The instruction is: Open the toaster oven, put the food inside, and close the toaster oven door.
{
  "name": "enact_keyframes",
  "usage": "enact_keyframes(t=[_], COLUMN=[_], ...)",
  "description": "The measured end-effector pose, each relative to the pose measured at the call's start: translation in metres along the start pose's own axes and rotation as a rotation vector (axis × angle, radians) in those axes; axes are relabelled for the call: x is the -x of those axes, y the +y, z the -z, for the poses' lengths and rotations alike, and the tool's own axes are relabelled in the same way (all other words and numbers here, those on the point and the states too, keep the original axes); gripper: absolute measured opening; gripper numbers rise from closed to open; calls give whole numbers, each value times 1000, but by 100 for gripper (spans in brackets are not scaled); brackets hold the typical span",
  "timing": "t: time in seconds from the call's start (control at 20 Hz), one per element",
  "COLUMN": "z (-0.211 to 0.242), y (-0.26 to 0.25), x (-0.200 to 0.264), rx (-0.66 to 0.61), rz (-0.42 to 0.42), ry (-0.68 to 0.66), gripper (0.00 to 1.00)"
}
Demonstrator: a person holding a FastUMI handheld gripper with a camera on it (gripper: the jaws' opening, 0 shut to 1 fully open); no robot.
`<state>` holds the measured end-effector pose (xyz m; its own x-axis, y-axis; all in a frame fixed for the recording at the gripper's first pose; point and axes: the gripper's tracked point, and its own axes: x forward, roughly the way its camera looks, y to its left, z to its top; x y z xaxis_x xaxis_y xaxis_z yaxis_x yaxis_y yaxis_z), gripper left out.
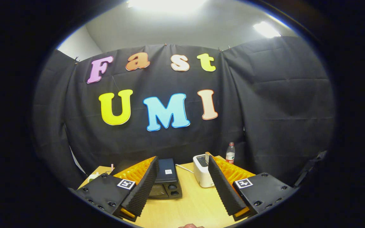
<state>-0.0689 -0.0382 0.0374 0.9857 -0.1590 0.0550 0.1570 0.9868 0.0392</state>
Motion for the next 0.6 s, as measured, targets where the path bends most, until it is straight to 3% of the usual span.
enact_keyframes(t=[0.2,0.6], z=[11,16], y=[-12,8], x=[23,20], rx=[31,90], rz=[13,-59], ry=[-9,21], gripper=[98,98])
